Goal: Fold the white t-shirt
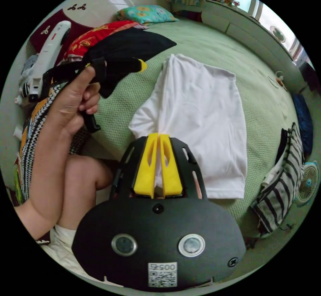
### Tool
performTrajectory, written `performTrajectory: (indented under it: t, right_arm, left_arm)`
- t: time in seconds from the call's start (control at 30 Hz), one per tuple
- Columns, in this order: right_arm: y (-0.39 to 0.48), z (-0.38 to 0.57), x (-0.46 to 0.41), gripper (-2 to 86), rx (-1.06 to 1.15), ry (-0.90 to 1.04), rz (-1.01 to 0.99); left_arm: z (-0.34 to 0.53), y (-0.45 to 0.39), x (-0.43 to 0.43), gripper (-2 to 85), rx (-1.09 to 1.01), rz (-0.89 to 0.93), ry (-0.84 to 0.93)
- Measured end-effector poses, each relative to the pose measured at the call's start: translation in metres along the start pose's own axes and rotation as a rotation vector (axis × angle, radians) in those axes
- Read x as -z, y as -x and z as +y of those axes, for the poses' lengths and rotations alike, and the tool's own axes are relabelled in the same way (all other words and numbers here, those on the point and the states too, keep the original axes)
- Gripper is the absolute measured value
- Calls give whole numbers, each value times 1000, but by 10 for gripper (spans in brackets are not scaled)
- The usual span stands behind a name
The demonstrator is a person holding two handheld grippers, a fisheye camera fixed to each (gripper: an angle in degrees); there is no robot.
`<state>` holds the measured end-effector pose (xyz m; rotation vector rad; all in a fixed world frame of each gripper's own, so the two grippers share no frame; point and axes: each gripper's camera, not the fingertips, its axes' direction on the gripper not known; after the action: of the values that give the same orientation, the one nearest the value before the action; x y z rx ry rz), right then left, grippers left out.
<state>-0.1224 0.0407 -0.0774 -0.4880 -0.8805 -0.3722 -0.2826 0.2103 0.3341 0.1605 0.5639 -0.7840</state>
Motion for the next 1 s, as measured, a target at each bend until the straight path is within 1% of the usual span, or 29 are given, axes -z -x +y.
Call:
performTrajectory:
  t: [0.1, 0.2, 0.27, 0.3, 0.33, 0.4, 0.53, 0.6, 0.7, 0.77, 0.8, 0.83, 0.87, 0.9, 0.93, 1.0]
  right_arm:
    - [30, -2, 11, -16, 13, -87, -17]
    - [55, -6, -9, -14, 5, -53, 45]
    - [62, -7, -25, -8, -31, -47, 38]
    - [67, -7, -36, -1, -35, -32, 26]
    - [71, -7, -49, 21, -44, 26, 26]
    - [79, -5, -54, 40, -38, 64, 30]
    - [99, 16, -26, 50, 42, -14, 39]
    - [99, 29, -16, 49, 26, -76, 58]
    - [90, 41, -21, 25, -77, -116, 77]
    - [88, 42, -44, 15, -96, -20, 88]
    - [89, 44, -63, 11, -100, 84, 83]
    - [91, 49, -71, 7, -111, 102, 88]
    - [92, 53, -68, 4, -104, 71, 89]
    - [94, 57, -66, -1, -99, 81, 86]
    - [93, 59, -71, -5, -113, 173, 80]
    - [93, 63, -76, -9, -107, 284, 43]
  left_arm:
    - [2, 0, 5, 51, -13, 21, 1]
    - [7, 3, 10, 51, -27, 84, 18]
    - [9, 5, 14, 51, -36, 103, 21]
    - [10, 6, 15, 52, -43, 105, 22]
    - [10, 6, 16, 52, -47, 108, 25]
    - [10, 6, 13, 56, -57, 139, 50]
    - [13, -2, 8, 63, -63, 179, 70]
    - [16, -14, 5, 65, -100, 180, 81]
    - [21, -29, -1, 63, -144, 115, 92]
    - [24, -31, -9, 57, -142, 47, 122]
    - [26, -29, -14, 50, -131, -29, 152]
    - [28, -28, -17, 43, -125, -74, 167]
    - [30, -22, -19, 28, -98, -170, 199]
    - [31, -16, -18, 15, -79, -229, 214]
    - [32, -12, -16, 8, -70, -238, 211]
    - [35, 4, 0, -1, -7, -231, 183]
